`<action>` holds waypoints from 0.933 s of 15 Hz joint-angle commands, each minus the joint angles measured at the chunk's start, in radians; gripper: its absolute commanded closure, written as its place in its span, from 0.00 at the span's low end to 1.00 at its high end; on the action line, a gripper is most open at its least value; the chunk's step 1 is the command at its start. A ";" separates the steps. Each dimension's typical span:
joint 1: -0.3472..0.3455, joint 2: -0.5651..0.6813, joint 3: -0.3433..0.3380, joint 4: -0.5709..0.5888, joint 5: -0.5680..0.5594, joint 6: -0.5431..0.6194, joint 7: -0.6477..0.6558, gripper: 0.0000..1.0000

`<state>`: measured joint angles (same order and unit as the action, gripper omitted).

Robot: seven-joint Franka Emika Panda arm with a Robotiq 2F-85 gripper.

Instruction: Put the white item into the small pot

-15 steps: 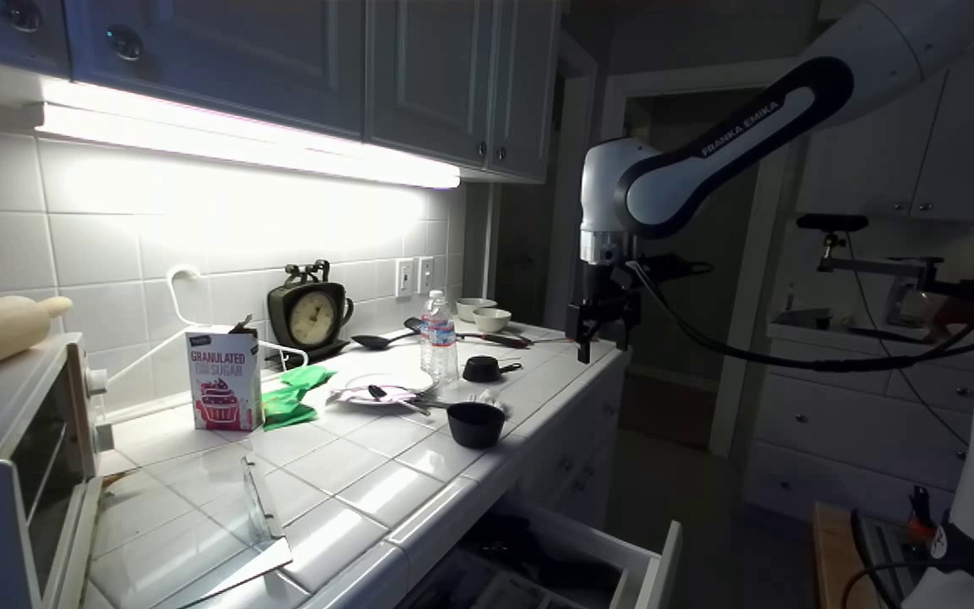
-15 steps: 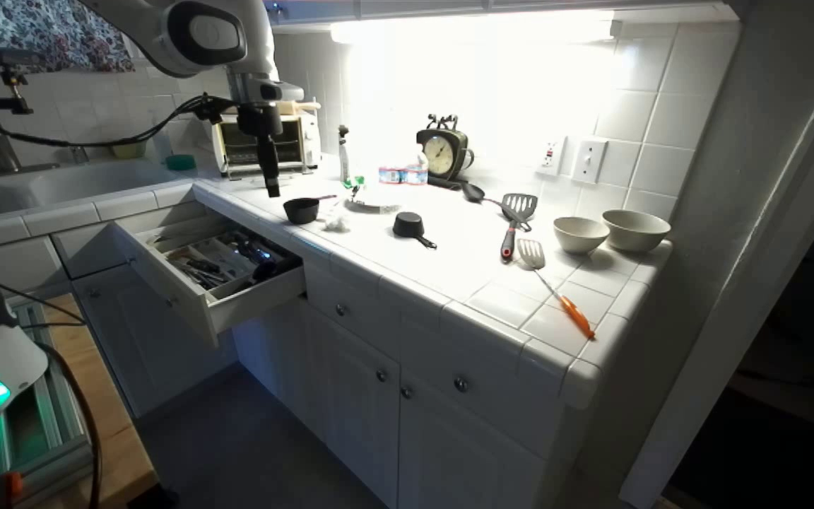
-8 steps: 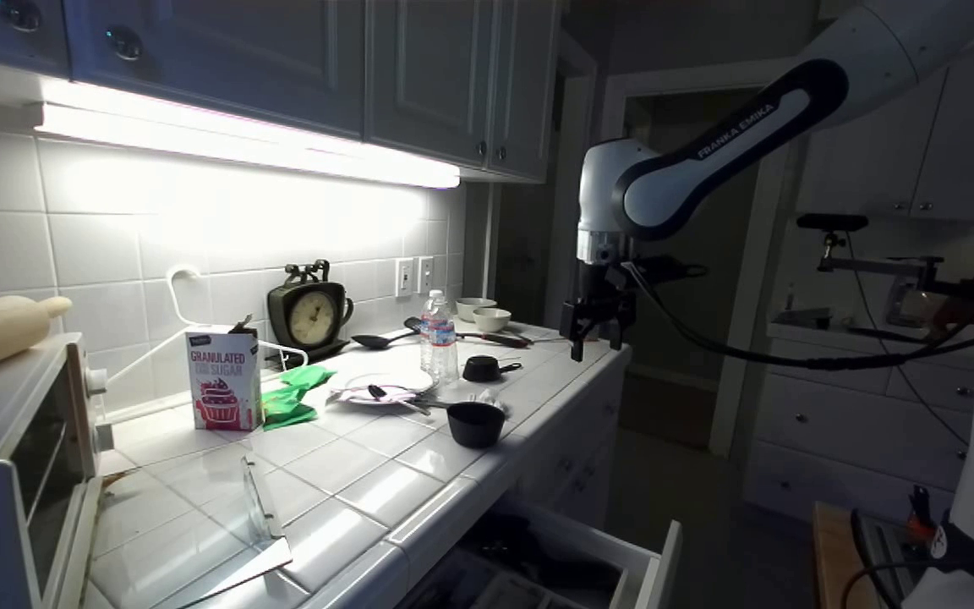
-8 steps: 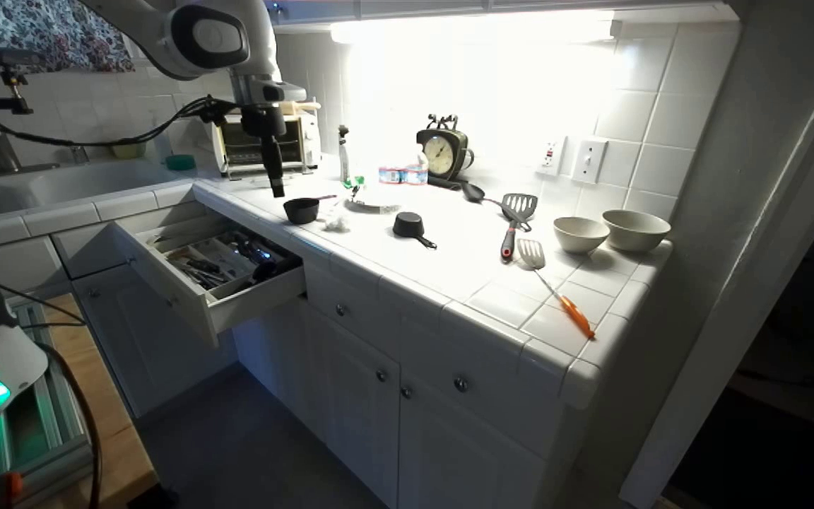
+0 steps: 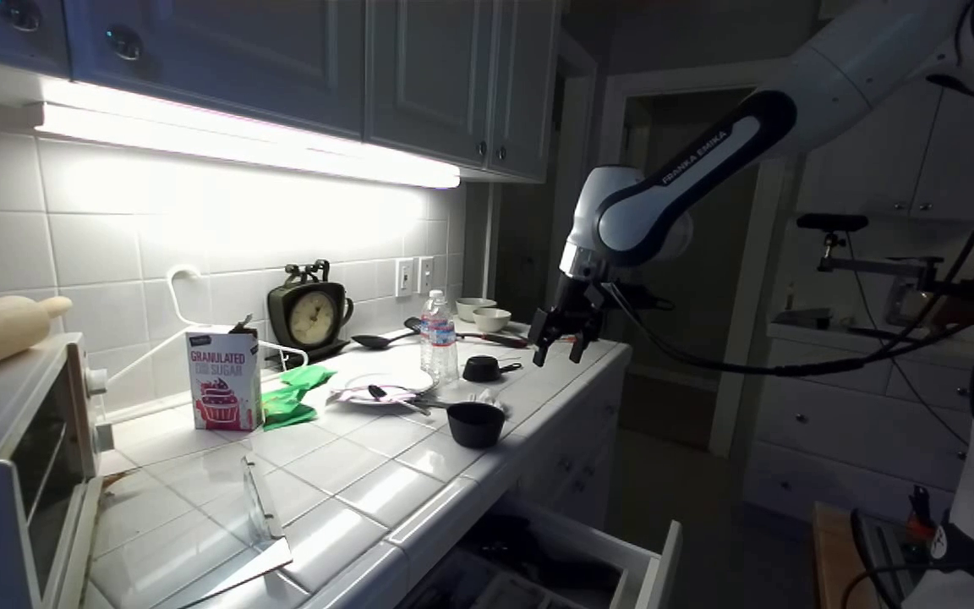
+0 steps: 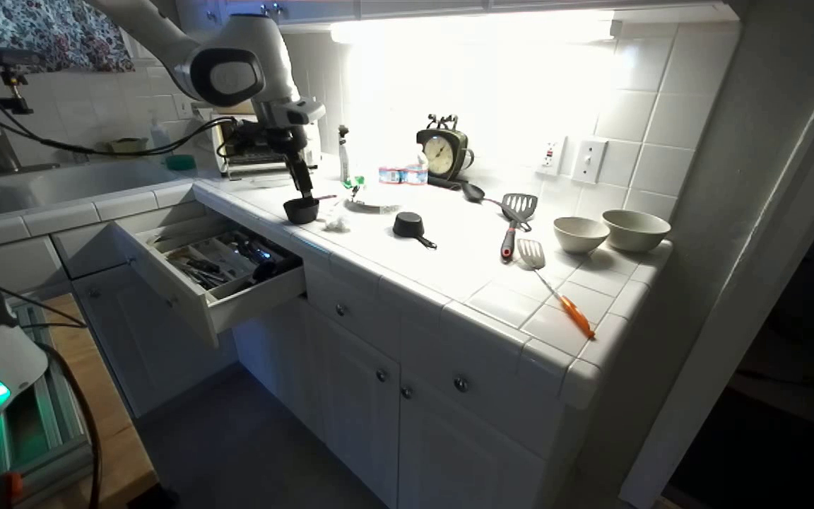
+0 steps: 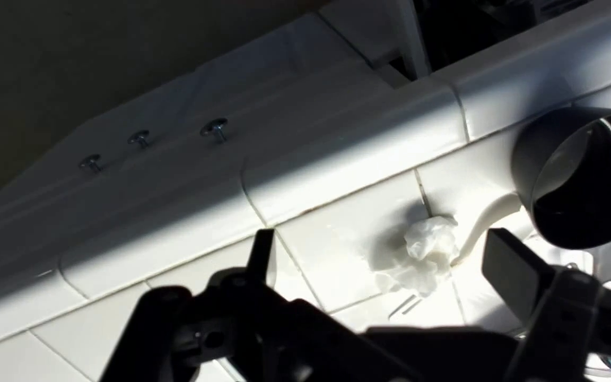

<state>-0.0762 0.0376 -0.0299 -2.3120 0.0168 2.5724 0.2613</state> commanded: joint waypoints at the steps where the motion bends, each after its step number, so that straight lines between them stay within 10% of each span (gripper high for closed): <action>1: 0.010 0.088 -0.010 0.072 0.042 0.050 -0.022 0.00; 14: 0.027 0.176 -0.013 0.107 -0.013 0.158 -0.061 0.00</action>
<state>-0.0639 0.1564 -0.0432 -2.2451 -0.0005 2.6680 0.2514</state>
